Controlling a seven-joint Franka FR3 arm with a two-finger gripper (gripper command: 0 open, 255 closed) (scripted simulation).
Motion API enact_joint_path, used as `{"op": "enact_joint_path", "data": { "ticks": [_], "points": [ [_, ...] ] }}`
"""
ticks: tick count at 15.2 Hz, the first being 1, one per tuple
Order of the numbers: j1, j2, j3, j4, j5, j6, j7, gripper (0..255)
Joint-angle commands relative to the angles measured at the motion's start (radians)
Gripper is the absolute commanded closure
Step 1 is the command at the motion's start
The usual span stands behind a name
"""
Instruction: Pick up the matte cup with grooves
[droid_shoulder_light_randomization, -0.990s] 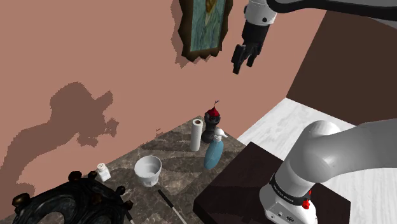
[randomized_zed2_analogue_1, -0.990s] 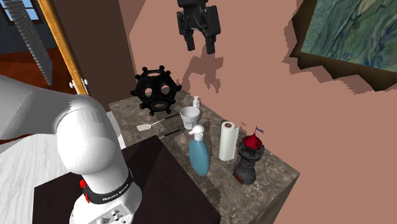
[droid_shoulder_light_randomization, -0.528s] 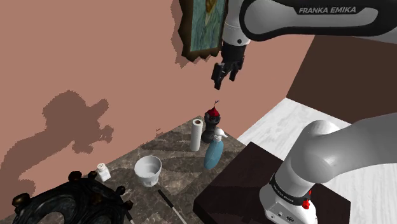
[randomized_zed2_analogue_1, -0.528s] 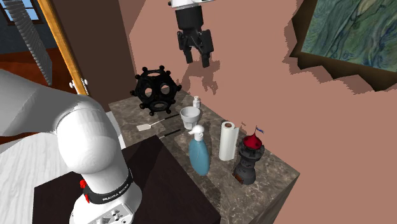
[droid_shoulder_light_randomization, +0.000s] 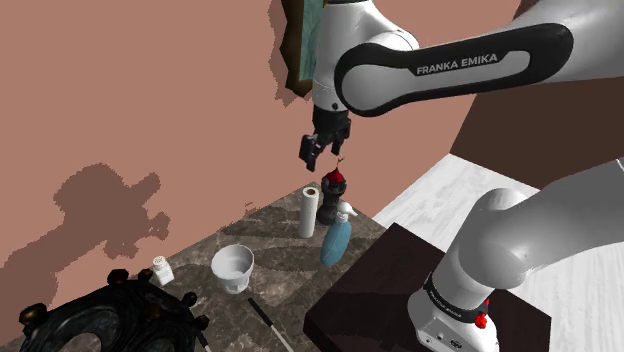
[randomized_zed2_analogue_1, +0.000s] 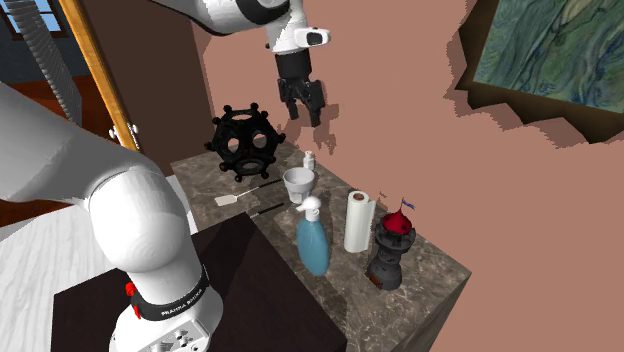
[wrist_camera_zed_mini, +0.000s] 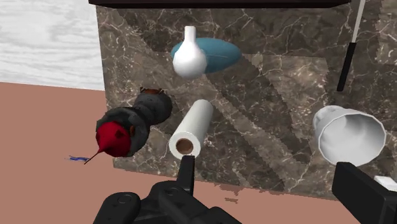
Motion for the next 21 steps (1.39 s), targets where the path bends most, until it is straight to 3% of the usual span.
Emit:
{"op": "enact_joint_path", "data": {
  "ticks": [1,6,11,16,21],
  "points": [
    [0.006,0.048,0.034,-0.014,0.003,0.059,0.041,0],
    [0.008,0.199,0.119,-0.004,-0.018,0.185,0.148,0],
    [-0.001,0.378,0.201,0.041,-0.089,0.293,0.28,0],
    [0.0,0.582,0.259,0.122,-0.225,0.368,0.444,0],
    [0.049,0.797,0.26,0.239,-0.388,0.399,0.611,0]
  ]
}}
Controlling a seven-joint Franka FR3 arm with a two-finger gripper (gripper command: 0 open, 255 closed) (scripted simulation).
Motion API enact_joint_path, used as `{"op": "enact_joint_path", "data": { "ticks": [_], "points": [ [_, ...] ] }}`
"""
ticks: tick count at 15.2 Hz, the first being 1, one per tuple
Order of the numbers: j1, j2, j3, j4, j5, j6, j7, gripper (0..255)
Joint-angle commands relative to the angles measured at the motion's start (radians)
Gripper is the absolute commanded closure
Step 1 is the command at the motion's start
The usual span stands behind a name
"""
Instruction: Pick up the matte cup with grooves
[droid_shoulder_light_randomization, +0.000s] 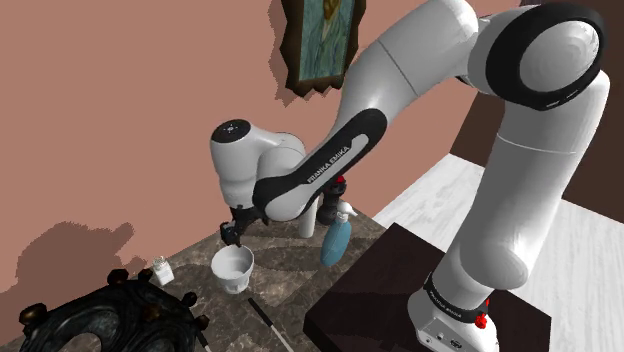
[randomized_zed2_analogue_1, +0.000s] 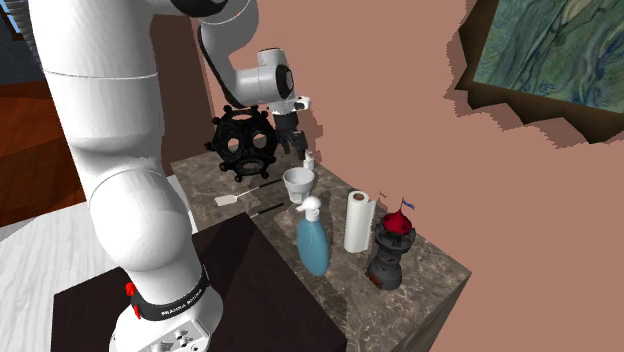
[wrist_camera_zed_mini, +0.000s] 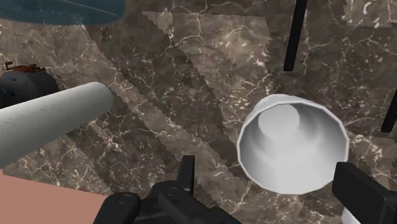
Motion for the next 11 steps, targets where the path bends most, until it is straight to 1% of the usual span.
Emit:
{"op": "enact_joint_path", "data": {
  "ticks": [1,6,10,11],
  "points": [
    [0.029,0.093,-0.008,0.066,-0.066,0.0,0.064,0],
    [0.123,0.296,-0.054,0.218,-0.18,-0.001,0.176,0],
    [0.199,0.452,-0.091,0.36,-0.236,-0.012,0.229,0],
    [0.208,0.47,-0.096,0.378,-0.241,-0.014,0.233,0]
  ]
}}
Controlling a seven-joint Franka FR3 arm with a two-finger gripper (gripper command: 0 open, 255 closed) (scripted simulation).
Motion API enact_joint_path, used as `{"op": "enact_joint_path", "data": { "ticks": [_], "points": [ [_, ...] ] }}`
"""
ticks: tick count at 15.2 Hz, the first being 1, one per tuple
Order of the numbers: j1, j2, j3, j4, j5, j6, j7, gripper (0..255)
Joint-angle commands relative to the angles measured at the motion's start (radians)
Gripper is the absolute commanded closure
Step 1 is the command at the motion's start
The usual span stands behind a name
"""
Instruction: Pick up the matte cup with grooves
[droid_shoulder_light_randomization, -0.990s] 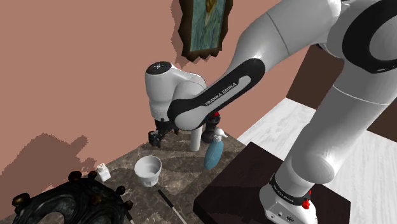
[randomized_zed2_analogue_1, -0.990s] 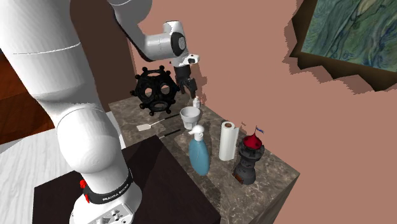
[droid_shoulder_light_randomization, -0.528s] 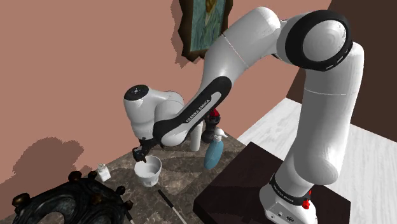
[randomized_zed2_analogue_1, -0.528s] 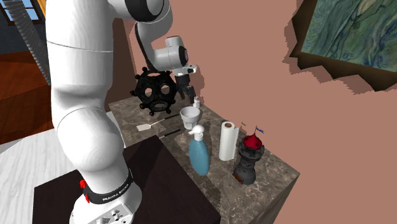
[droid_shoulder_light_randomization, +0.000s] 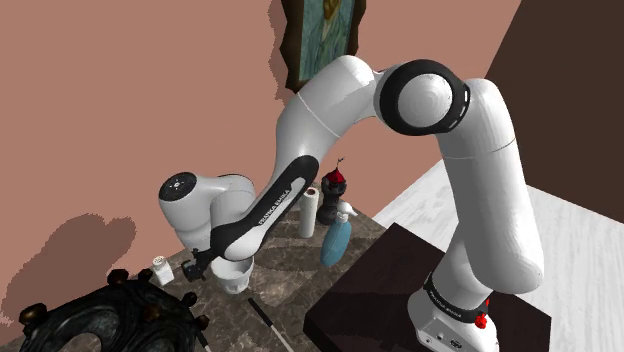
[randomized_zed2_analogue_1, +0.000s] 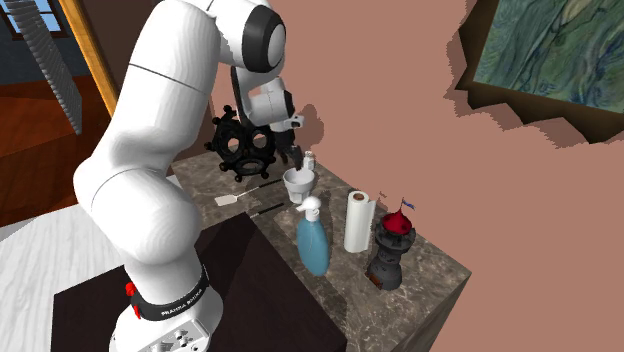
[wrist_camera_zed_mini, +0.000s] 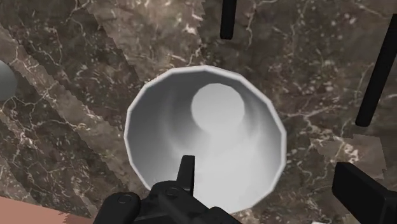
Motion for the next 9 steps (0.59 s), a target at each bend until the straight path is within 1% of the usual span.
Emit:
{"op": "enact_joint_path", "data": {
  "ticks": [1,9],
  "points": [
    [0.019,0.04,-0.013,0.027,-0.018,0.008,0.018,0],
    [0.042,0.112,-0.045,0.05,-0.058,0.053,0.051,0]
  ]
}}
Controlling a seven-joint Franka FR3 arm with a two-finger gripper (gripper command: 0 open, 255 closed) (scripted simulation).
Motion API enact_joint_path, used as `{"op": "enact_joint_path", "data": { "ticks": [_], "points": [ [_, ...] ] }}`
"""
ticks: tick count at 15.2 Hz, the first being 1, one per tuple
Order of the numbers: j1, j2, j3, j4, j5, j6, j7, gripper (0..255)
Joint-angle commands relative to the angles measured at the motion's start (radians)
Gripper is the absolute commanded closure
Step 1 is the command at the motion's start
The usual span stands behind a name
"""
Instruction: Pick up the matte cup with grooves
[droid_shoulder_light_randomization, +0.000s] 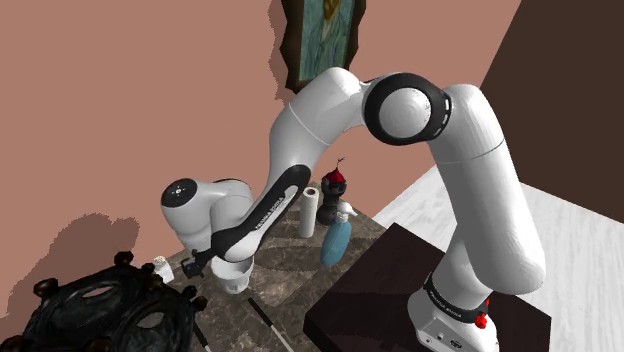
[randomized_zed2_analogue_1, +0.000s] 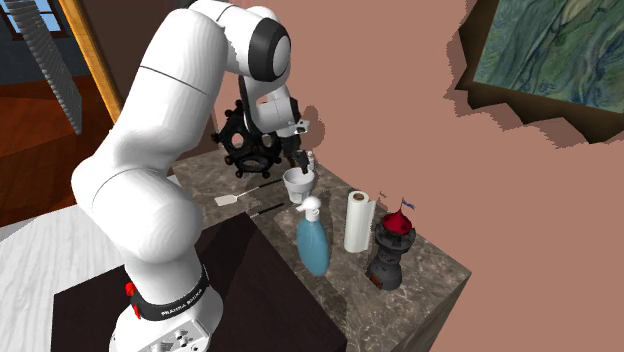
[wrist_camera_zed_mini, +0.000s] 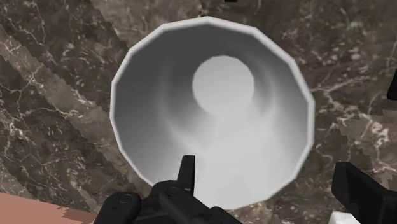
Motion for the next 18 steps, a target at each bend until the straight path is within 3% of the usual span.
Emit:
{"op": "enact_joint_path", "data": {
  "ticks": [1,6,9,10,18],
  "points": [
    [0.019,0.06,0.007,-0.008,-0.007,0.026,0.008,255],
    [0.039,0.078,0.001,-0.004,-0.019,0.036,0.037,255],
    [0.024,0.077,0.011,0.034,0.004,0.003,-0.005,255],
    [0.013,0.039,0.015,-0.013,0.006,0.013,-0.002,255],
    [-0.015,-0.047,0.054,-0.039,0.055,-0.042,-0.042,255]
  ]
}}
